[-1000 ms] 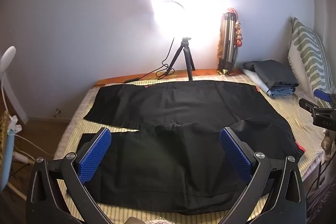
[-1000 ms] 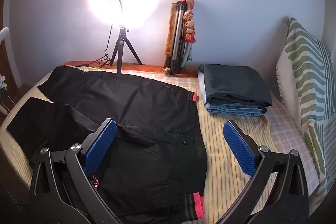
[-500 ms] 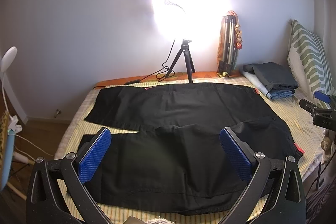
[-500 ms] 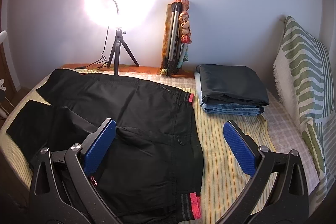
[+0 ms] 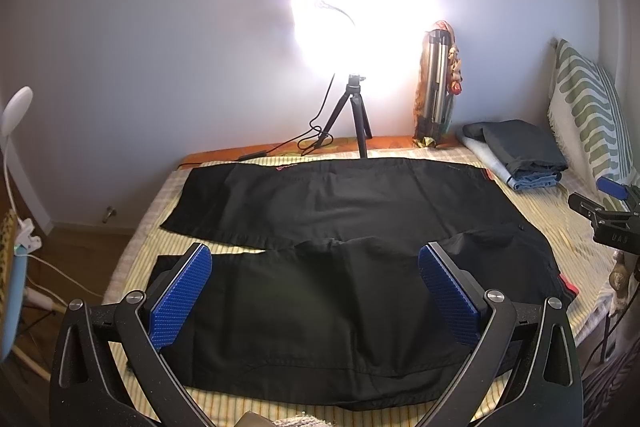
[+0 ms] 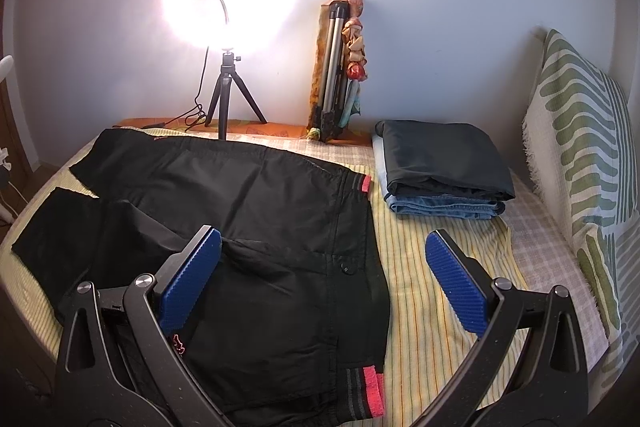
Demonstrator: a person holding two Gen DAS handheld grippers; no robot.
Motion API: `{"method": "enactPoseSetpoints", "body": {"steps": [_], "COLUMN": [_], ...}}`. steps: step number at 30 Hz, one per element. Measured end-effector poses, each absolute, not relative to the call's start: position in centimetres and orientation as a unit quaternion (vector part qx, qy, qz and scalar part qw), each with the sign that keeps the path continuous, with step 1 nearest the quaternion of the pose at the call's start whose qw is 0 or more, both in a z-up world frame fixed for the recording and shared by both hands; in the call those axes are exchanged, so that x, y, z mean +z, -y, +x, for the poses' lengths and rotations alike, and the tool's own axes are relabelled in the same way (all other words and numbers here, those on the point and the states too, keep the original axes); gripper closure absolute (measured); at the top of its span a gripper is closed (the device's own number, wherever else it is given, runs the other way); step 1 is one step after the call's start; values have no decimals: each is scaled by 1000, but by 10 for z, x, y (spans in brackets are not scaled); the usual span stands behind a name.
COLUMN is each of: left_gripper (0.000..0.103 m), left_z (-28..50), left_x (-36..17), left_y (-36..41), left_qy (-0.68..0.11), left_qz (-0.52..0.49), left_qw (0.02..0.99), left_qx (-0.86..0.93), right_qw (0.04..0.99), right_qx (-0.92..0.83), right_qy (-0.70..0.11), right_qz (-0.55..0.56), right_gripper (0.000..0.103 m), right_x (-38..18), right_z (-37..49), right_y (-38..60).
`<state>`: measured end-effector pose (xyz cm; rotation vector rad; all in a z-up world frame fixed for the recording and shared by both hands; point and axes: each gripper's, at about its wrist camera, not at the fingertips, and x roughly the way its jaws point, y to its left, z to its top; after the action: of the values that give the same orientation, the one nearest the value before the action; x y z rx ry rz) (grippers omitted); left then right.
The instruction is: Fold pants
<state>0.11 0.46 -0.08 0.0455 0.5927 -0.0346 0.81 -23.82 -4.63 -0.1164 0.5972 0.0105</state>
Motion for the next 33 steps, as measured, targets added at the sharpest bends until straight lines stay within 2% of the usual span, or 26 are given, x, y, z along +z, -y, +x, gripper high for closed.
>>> {"method": "enactPoseSetpoints", "body": {"steps": [33], "left_gripper": [0], "left_z": [3], "left_x": [0], "left_y": [-5], "left_qy": [-294], "left_qz": [21], "left_qw": [956], "left_qx": [-19], "right_qw": [953], "right_qx": [8], "right_qy": [-297], "right_qz": [-55], "right_gripper": [0], "right_x": [-46], "right_z": [10], "right_y": [237]}}
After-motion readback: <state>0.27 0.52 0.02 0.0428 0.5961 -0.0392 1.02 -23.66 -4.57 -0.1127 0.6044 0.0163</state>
